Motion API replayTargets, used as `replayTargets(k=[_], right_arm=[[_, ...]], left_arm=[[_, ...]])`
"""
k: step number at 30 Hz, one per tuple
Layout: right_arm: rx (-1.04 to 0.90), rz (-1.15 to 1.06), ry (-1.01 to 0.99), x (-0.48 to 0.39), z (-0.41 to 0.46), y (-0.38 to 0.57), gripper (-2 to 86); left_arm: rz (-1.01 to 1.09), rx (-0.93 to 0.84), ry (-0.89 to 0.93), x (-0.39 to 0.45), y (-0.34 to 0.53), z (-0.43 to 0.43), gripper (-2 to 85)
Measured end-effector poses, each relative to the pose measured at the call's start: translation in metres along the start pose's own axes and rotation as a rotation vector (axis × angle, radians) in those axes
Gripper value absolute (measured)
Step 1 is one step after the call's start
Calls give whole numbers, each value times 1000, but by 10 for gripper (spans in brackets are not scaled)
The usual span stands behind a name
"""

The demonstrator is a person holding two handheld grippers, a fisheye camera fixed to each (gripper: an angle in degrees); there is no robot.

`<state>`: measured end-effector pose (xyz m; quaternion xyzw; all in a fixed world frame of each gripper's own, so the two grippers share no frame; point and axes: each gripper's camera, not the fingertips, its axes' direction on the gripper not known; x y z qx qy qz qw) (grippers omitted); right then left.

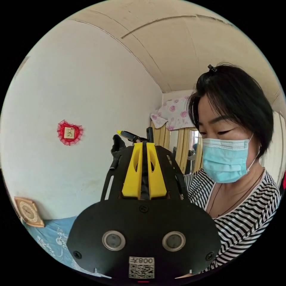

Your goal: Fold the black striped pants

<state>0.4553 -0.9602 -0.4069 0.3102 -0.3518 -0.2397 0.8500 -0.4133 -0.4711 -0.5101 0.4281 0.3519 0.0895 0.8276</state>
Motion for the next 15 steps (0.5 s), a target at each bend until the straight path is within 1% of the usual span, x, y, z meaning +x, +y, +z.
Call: replayTargets(k=[1,2,3,4,5,6,7,8,9,10,11,12,13,14,15], right_arm=[[-24,-14,-37,-6,28,-5,-3],[-67,-27,-63,-20,88,-9,-3],[-118,-55,-39,-39,155,-5,-3],[-164,-67,-43,-49,192,0,-3],[-261,-81,-87,-71,270,20,-3],[-359,-96,-95,-92,344,50,-3],[-409,-108,-86,-102,380,68,-3],[-511,-118,-66,-118,446,111,-3],[-621,-107,-72,-126,502,159,-4],[-673,-100,-83,-127,526,184,-3],[-776,-91,-81,-127,565,235,-3],[-871,-65,-73,-121,594,287,-3],[-918,-47,-67,-117,605,312,-2],[-1025,-2,-46,-105,623,363,-1],[-1120,63,-32,-92,632,412,1]], left_arm=[[-36,-24,-80,-25,14,-22,25],[-85,-48,-161,-52,32,-43,24],[-116,-63,-207,-68,43,-54,24],[-201,-99,-299,-104,68,-77,24],[-308,-127,-401,-146,100,-104,24],[-360,-149,-463,-168,119,-118,24],[-503,-205,-593,-218,165,-148,24],[-646,-259,-675,-268,221,-180,24],[-722,-289,-720,-291,252,-197,24],[-920,-289,-783,-329,317,-231,25],[-1065,-321,-780,-357,377,-257,25],[-1132,-343,-808,-366,403,-267,25],[-1212,-393,-835,-379,444,-278,27],[-1264,-455,-802,-391,477,-280,30],[-1279,-480,-785,-397,489,-278,33]])
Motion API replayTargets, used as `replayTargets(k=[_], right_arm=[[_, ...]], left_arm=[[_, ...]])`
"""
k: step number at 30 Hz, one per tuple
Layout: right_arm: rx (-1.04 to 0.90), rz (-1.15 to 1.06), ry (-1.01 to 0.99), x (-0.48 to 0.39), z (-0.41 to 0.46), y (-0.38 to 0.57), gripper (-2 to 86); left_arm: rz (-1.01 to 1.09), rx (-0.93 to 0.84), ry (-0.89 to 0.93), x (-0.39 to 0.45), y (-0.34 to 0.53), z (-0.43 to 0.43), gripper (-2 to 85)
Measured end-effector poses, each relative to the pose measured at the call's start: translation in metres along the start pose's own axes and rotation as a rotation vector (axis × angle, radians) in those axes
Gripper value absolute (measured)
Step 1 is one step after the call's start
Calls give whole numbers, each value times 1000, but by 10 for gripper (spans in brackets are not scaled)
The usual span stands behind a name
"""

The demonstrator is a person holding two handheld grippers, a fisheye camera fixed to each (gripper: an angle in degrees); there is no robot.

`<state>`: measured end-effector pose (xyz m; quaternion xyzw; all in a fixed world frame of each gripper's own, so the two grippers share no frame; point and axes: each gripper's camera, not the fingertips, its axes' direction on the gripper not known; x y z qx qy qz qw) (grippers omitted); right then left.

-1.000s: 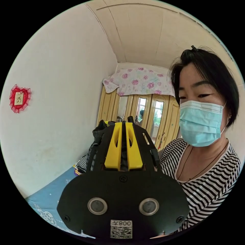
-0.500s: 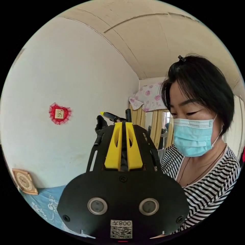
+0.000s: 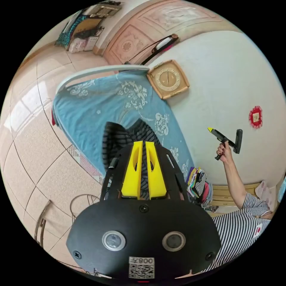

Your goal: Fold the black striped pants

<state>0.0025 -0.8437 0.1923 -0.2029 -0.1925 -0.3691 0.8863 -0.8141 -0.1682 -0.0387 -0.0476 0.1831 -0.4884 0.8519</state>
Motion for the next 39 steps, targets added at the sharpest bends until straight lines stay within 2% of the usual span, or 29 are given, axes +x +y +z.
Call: replayTargets(k=[3,5,11,18,20,23,28,32,35,39], right_arm=[[-207,151,-37,36,90,43,16],[-272,283,-85,59,124,70,34],[-301,604,-216,121,183,142,65],[-233,819,7,198,222,210,108],[-251,828,26,216,241,221,126],[-286,841,29,238,281,235,136],[-335,875,85,248,348,250,127],[-326,769,183,227,362,254,36],[-301,797,150,226,363,272,15],[-95,827,107,222,320,292,8]], left_arm=[[57,-168,-7,-13,-27,60,53],[174,-282,-16,0,-65,112,71],[422,-401,-102,51,-172,238,103],[399,-411,-311,36,-266,348,125],[370,-409,-411,21,-283,381,128],[337,-448,-460,3,-290,421,127],[385,-427,-488,-4,-289,445,110],[429,-390,-465,2,-289,441,53],[439,-347,-396,5,-289,423,35],[417,-238,-278,5,-291,387,26]])
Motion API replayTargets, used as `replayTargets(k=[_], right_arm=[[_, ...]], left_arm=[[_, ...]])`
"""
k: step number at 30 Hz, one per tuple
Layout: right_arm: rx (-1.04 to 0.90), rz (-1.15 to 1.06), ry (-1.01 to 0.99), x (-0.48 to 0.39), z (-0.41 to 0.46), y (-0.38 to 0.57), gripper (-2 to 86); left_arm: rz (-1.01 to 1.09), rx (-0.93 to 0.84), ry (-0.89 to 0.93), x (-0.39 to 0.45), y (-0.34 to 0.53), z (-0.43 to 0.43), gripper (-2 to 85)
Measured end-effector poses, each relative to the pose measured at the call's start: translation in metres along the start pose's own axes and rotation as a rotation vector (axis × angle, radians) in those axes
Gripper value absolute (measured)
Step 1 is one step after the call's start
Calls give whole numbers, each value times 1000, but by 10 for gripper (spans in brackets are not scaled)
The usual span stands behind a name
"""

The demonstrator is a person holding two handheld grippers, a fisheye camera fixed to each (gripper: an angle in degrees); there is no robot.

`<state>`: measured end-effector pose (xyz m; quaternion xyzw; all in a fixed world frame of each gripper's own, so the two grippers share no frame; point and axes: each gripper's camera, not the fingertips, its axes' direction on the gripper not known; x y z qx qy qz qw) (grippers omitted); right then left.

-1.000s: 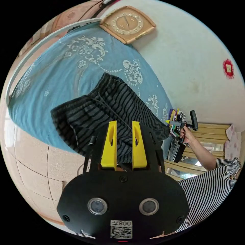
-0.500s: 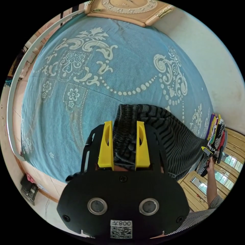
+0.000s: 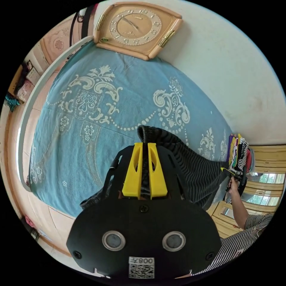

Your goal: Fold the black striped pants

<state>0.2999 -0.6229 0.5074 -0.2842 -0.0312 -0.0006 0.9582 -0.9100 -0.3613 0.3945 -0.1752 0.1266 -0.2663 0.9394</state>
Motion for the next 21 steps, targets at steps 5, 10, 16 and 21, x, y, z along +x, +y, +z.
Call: replayTargets(k=[5,10,16,21], right_arm=[[207,-44,-87,-5,-46,-1,12],[107,-43,-51,-12,15,-40,36],[66,-15,-66,31,49,20,73],[14,150,-39,127,54,158,90]], left_arm=[[-99,233,2,-37,-7,-46,22],[-219,180,-159,-75,-12,-1,25],[-123,71,-101,-88,57,43,50],[-204,-19,-107,-132,144,54,81]])
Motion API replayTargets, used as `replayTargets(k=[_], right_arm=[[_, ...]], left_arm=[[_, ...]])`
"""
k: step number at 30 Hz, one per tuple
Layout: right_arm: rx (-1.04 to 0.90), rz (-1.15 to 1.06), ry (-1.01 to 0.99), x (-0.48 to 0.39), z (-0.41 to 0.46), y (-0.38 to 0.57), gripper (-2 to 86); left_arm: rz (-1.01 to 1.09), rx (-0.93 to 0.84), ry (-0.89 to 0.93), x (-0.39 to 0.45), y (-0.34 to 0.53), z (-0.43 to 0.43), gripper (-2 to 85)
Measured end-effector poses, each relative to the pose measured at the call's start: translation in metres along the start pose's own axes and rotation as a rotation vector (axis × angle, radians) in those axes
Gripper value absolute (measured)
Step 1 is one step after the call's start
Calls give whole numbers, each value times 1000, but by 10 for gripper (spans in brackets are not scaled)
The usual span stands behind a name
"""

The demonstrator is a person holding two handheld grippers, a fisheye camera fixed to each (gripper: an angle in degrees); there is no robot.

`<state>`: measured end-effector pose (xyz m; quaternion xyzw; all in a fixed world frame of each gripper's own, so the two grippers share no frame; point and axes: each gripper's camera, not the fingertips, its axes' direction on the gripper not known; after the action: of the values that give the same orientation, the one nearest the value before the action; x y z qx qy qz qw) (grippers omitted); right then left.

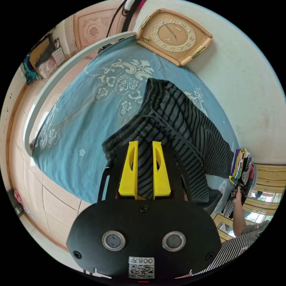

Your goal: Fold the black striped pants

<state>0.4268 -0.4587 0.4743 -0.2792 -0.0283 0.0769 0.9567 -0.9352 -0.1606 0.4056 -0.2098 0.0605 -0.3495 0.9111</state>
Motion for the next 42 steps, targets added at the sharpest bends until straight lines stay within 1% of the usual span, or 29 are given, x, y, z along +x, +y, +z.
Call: replayTargets(k=[2,6,8,11,14,16,19,22,24,28,31,34,37,39,42], right_arm=[[-31,93,5,40,2,44,94],[-78,277,-11,117,7,138,103],[-78,341,-19,143,9,172,105],[-74,406,-7,179,13,220,108],[-75,442,-32,210,20,259,115],[-68,441,-27,223,25,279,118],[-75,418,-25,239,39,306,126],[-94,365,-31,246,56,328,131],[-76,325,54,247,66,343,127],[-30,306,96,257,70,368,108],[13,291,48,270,70,388,57],[3,260,52,283,72,403,45],[27,268,29,299,64,423,40],[55,277,1,311,58,441,39],[33,273,6,328,61,460,39]], left_arm=[[-84,-45,30,-35,30,10,102],[-182,-89,76,-72,60,36,126],[-217,-101,150,-86,72,56,132],[-198,-109,188,-91,81,76,129],[-158,-123,161,-88,92,91,117],[-143,-118,127,-90,99,94,105],[-117,-103,202,-97,112,98,63],[-68,-76,177,-101,128,99,41],[-63,-51,204,-107,140,97,36],[-60,63,312,-126,176,81,32],[-58,146,401,-138,205,59,31],[-39,207,440,-147,234,36,32],[-67,268,497,-165,271,23,32],[-95,272,489,-179,293,29,33],[-195,181,435,-204,319,68,35]])
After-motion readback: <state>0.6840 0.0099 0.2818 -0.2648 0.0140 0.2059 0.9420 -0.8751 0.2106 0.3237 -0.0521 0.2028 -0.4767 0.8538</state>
